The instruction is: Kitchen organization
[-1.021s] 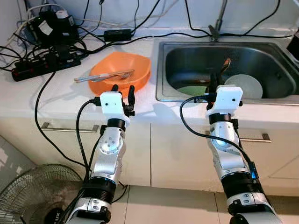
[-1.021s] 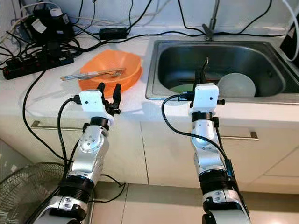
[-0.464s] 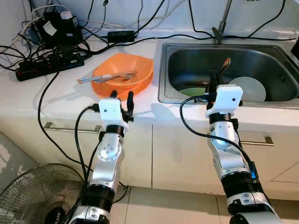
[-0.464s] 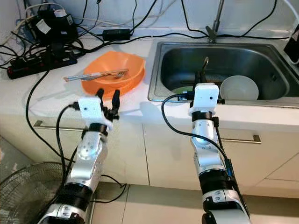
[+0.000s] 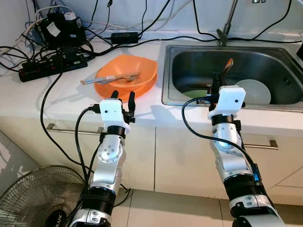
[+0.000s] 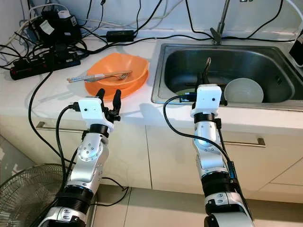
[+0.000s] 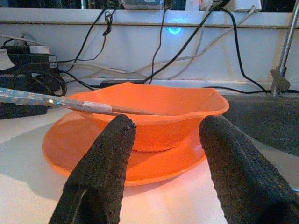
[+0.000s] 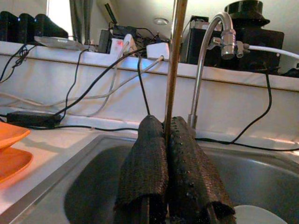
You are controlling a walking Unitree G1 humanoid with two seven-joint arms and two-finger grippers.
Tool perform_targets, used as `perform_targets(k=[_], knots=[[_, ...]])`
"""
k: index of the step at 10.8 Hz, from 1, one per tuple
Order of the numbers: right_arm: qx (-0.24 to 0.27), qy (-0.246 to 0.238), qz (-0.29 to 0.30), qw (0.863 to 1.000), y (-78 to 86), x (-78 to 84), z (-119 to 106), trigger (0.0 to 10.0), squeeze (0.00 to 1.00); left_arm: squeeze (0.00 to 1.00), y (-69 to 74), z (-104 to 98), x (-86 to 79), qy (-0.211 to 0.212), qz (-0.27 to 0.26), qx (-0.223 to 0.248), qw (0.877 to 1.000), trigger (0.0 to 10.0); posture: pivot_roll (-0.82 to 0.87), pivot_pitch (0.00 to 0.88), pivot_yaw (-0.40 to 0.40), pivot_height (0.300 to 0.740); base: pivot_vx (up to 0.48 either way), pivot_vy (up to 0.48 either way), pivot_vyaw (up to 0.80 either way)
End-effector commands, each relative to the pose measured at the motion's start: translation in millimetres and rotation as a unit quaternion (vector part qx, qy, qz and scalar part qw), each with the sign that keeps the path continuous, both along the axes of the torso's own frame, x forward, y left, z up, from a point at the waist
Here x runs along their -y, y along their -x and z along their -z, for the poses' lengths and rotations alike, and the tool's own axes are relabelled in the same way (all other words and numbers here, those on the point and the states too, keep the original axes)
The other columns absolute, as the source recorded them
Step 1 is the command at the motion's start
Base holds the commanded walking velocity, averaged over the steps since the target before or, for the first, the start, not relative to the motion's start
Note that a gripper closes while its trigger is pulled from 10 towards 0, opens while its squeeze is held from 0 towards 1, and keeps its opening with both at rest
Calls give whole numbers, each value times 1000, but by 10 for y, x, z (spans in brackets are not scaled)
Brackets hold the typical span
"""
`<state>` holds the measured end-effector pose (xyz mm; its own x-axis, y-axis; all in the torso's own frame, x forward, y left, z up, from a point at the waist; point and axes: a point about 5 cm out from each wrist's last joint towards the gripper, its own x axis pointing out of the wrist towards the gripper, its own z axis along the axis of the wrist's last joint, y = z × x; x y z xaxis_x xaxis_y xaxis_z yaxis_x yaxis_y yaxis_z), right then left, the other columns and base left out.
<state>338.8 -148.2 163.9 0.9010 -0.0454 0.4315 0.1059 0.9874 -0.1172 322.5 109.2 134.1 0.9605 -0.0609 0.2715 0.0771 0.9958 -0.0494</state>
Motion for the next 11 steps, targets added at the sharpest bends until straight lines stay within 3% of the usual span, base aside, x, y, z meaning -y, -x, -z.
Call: perform_targets(k=[1,11], knots=[[18,-5,-5,1000,-10,-22,-86,10000,0,0,0,-16,1,-5,2,1,1000,10000,83,0,52,740,390,0,0],[21,-9,-4,1000,-13,-26,-98,10000,0,0,0,-75,25,-4,10,12,1000,10000,84,0,54,740,471,0,0]])
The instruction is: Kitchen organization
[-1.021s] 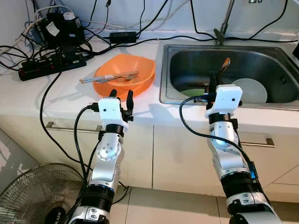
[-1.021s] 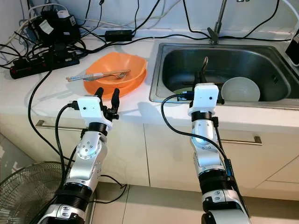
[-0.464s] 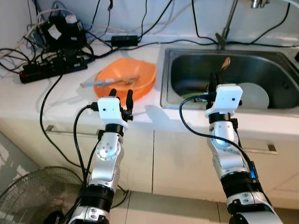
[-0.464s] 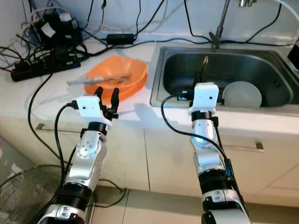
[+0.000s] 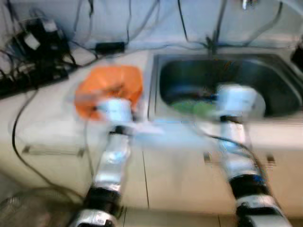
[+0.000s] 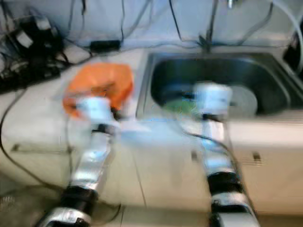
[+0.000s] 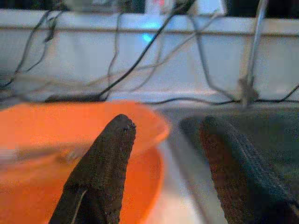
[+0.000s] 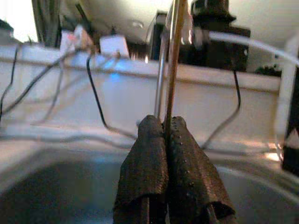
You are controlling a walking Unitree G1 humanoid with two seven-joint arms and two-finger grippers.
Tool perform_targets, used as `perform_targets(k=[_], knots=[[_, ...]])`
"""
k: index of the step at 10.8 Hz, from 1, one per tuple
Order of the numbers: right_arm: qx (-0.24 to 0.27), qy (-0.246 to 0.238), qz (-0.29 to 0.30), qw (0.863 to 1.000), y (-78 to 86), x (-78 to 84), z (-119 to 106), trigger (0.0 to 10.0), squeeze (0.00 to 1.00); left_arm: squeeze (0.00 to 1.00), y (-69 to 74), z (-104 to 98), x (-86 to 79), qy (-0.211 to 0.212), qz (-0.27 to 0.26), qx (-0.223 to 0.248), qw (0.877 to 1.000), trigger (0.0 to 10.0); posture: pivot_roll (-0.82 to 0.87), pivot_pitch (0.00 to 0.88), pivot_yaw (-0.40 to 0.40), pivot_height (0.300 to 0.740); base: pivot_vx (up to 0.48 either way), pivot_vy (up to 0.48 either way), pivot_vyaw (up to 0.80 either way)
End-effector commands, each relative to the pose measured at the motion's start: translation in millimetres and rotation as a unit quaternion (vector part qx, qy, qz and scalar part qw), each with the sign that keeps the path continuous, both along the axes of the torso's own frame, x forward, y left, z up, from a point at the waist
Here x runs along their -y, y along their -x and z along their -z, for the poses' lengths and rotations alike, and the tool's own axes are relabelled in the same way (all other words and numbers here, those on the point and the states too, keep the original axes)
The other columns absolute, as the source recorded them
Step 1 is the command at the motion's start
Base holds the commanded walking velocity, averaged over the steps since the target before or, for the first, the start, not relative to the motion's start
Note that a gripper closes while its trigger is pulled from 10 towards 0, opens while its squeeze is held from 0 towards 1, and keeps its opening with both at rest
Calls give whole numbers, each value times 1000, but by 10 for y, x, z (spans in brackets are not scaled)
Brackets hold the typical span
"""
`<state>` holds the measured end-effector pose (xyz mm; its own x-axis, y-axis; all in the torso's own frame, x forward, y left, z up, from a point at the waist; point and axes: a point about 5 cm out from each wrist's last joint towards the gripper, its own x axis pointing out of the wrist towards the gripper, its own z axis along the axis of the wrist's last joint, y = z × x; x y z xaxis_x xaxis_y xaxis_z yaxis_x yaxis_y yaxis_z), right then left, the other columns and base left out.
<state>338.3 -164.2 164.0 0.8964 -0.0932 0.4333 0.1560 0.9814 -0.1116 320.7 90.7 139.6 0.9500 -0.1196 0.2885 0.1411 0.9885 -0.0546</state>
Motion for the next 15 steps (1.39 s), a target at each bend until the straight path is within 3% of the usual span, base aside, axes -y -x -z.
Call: perform_targets(k=[1,9,10,13,15], knots=[[20,-5,-29,999,-18,-185,-96,10000,0,0,-17,-26,-154,-8,-21,5,1000,10000,83,0,54,740,480,0,0],[17,-3,-30,999,-24,-194,-81,10000,0,0,27,-114,-58,1,2,27,1000,10000,83,0,57,740,0,0,0],[8,2,-29,1000,-32,-200,-49,10000,0,0,47,-169,-27,-1,11,38,999,10000,85,0,57,740,0,0,0],[-41,9,-32,999,-55,-226,109,10000,0,0,145,-9,30,-28,40,10,999,10000,90,0,54,740,0,0,0],[-72,5,-26,997,-127,-199,150,10000,0,0,231,-7,67,-46,67,7,997,10000,91,0,57,740,0,0,0]])
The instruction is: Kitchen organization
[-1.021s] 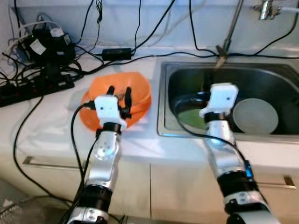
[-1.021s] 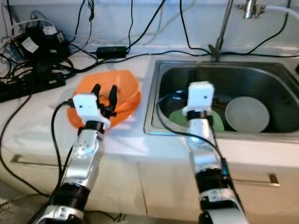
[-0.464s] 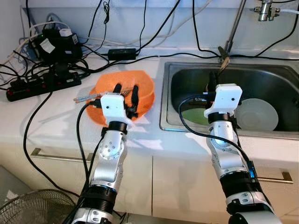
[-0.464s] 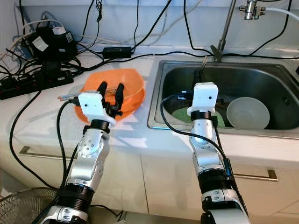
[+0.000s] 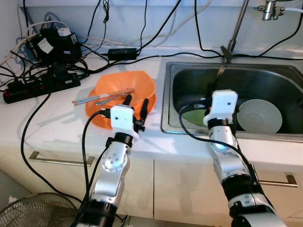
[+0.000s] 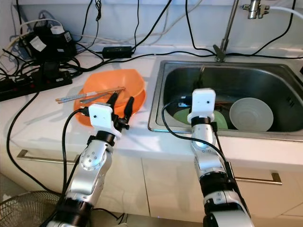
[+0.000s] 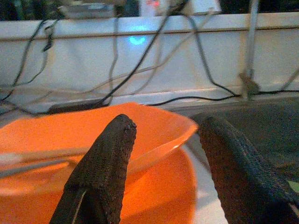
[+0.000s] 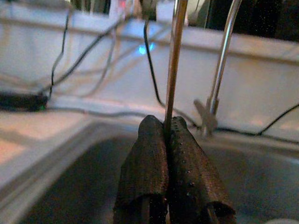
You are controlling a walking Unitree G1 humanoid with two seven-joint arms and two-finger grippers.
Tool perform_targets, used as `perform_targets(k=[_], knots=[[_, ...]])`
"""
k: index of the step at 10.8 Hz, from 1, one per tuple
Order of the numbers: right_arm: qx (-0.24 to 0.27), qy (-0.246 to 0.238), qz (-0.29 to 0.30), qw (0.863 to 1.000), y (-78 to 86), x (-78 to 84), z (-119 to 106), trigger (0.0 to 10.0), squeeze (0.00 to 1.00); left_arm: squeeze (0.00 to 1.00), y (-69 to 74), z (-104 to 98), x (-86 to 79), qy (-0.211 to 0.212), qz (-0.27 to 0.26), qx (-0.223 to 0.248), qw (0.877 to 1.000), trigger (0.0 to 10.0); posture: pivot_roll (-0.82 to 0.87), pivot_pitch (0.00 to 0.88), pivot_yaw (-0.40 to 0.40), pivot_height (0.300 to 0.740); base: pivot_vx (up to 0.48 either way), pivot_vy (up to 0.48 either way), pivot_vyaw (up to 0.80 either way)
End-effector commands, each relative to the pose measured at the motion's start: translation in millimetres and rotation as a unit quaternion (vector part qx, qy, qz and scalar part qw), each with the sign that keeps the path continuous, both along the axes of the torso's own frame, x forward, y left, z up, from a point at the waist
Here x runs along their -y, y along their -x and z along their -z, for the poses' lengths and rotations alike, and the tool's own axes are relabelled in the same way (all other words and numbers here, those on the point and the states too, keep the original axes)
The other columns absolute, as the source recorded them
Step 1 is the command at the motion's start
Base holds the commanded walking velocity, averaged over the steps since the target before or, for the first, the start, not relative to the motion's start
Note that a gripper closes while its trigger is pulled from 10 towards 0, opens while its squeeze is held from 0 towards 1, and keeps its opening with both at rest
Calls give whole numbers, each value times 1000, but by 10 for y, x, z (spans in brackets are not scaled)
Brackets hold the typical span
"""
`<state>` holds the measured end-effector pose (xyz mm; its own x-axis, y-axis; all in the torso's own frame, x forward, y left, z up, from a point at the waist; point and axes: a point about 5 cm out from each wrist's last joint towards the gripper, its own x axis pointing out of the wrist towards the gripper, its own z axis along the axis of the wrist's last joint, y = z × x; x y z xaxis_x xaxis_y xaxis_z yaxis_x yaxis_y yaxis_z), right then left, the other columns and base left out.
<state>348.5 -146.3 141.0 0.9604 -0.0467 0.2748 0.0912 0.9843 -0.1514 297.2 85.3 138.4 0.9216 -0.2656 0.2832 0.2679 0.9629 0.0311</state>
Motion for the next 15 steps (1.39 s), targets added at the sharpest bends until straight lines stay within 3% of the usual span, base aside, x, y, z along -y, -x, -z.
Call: perform_targets(k=[1,3,5,6,11,13,15], knots=[[-5,-6,6,1000,-114,35,-124,10000,0,0,54,-22,21,-21,20,5,1000,10000,96,0,55,740,0,0,0],[-39,7,21,999,-260,94,-245,10000,0,0,103,-15,5,-40,34,2,999,10000,92,0,52,740,0,0,0],[-135,-4,33,990,-426,159,-204,10000,0,0,145,-10,18,-53,58,-14,997,10000,94,0,48,740,0,0,0],[-188,-12,22,982,-471,150,-137,10000,0,0,198,54,52,-61,97,-43,992,10000,99,0,45,740,0,0,0],[-269,-25,19,963,-476,168,37,10000,0,0,318,-40,-24,-95,204,-96,970,10000,123,0,35,740,0,0,0],[-282,-25,11,959,-473,155,68,10000,0,0,367,-62,18,-100,256,-125,953,10000,126,0,32,740,0,0,0],[-286,-25,11,958,-470,160,82,10000,0,0,363,-23,-4,-115,261,-140,948,10000,130,0,33,740,0,0,0]])
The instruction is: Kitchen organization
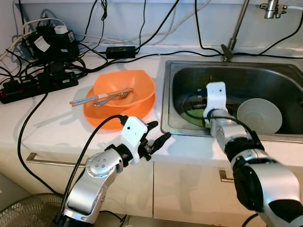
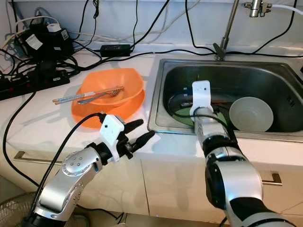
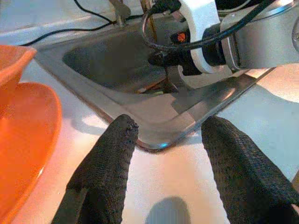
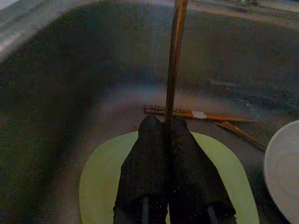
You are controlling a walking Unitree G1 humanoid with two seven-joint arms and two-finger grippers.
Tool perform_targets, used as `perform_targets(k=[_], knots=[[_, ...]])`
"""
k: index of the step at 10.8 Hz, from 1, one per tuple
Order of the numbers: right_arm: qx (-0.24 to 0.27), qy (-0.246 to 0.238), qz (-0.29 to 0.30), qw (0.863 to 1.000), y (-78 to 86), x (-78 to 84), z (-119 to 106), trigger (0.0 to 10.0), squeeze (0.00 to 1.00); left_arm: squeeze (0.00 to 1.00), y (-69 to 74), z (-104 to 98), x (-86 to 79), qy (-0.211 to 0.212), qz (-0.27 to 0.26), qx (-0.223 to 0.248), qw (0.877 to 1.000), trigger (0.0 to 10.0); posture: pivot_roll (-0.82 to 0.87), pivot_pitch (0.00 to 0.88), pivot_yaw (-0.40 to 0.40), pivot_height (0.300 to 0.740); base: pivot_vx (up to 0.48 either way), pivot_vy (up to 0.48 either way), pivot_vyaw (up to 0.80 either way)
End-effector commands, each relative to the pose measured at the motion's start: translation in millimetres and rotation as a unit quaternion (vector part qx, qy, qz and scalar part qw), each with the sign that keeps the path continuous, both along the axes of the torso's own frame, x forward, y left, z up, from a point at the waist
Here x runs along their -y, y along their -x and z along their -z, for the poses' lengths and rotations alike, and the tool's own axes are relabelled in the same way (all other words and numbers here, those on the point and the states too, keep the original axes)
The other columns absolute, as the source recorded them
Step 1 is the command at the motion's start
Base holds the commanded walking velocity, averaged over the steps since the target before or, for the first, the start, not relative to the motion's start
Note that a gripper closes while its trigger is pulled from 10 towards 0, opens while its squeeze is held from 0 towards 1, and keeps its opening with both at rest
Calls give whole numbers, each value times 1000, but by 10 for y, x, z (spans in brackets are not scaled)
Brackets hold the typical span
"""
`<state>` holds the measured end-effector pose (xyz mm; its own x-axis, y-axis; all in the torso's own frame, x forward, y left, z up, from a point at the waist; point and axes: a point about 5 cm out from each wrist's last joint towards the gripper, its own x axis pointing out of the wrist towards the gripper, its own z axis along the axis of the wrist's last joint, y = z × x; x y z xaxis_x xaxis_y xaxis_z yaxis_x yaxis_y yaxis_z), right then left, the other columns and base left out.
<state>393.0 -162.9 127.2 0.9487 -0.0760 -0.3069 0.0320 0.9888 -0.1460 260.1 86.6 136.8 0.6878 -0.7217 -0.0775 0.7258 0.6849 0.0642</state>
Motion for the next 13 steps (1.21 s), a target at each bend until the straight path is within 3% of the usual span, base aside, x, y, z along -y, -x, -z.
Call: perform_targets(k=[1,3,4,9,10,11,13], knots=[[2,-5,-2,1000,-18,-3,-37,10000,0,0,-4,-36,0,-5,6,2,1000,10000,131,0,35,740,0,0,0],[-5,-11,-4,1000,11,-27,32,10000,39,0,19,-36,20,-6,10,-5,1000,10000,133,0,43,740,0,0,0],[-3,-18,-3,1000,14,-33,40,10000,1000,0,5,-50,43,-2,9,-4,1000,10000,129,0,45,740,0,0,0],[9,-14,0,1000,17,-23,34,10000,1000,0,8,-48,104,5,8,-3,1000,10000,121,0,54,740,0,0,0],[48,10,-10,999,-15,-36,-70,10000,0,0,10,-41,114,7,6,-1,1000,10000,118,0,55,740,0,0,0],[95,9,-6,995,-38,-42,-184,10000,0,0,3,-44,112,8,0,2,1000,10000,117,0,55,740,0,0,0],[243,-12,2,970,3,-81,-481,10000,0,0,-67,-76,79,15,-41,26,999,10000,109,0,56,740,0,0,0]])
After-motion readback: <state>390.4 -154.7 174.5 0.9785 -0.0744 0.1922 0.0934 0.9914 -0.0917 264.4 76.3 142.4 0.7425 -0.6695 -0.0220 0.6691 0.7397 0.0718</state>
